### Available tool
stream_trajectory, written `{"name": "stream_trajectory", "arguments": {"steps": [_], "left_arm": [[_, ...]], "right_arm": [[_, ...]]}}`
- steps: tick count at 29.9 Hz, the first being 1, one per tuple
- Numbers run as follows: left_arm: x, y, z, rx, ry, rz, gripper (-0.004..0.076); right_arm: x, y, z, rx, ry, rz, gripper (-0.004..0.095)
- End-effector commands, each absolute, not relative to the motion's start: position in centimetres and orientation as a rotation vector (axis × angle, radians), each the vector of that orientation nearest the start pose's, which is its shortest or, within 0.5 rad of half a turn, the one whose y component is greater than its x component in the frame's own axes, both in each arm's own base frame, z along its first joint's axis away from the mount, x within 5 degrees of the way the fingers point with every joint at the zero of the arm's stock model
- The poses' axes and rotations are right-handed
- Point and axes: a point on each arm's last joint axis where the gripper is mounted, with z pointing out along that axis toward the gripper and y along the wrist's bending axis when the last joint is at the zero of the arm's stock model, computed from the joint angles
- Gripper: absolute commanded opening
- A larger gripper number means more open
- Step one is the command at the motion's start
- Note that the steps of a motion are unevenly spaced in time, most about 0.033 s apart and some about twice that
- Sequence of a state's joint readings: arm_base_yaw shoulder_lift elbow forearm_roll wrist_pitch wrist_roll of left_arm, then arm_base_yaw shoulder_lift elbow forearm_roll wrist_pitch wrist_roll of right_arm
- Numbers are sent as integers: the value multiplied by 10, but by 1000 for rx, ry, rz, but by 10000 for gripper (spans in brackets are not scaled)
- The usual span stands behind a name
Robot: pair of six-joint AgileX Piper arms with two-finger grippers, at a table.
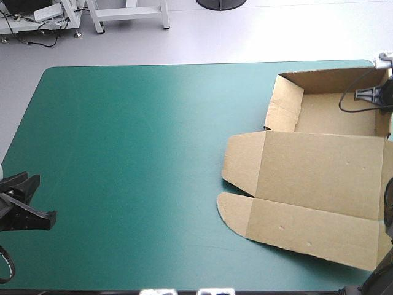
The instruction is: Fold the box
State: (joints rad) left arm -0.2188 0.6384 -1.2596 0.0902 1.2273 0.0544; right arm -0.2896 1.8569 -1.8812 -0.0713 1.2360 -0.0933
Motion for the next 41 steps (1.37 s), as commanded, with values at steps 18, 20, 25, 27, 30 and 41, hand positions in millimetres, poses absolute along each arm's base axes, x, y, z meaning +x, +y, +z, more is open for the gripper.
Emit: {"name": "stream_trajectory", "arguments": {"steps": [18, 20, 25, 27, 30, 41], "left_arm": [[61, -11, 454, 269, 2040, -68, 135], [61, -11, 454, 269, 2038, -69, 135], [61, -11, 454, 273, 2040, -66, 135], [62, -11, 453, 274, 2046, -66, 135], [63, -11, 453, 274, 2048, -65, 135], [64, -11, 454, 275, 2032, -50, 135]], "right_arm": [[365, -104, 252, 82, 2706, -5, 8], [365, -105, 252, 34, 2714, -44, 92], [366, -107, 254, 6, 2695, -85, 333], [369, -107, 258, 19, 2677, -67, 371], [371, -106, 271, 19, 2671, -52, 372], [365, -101, 394, 78, 2476, -40, 340]]}}
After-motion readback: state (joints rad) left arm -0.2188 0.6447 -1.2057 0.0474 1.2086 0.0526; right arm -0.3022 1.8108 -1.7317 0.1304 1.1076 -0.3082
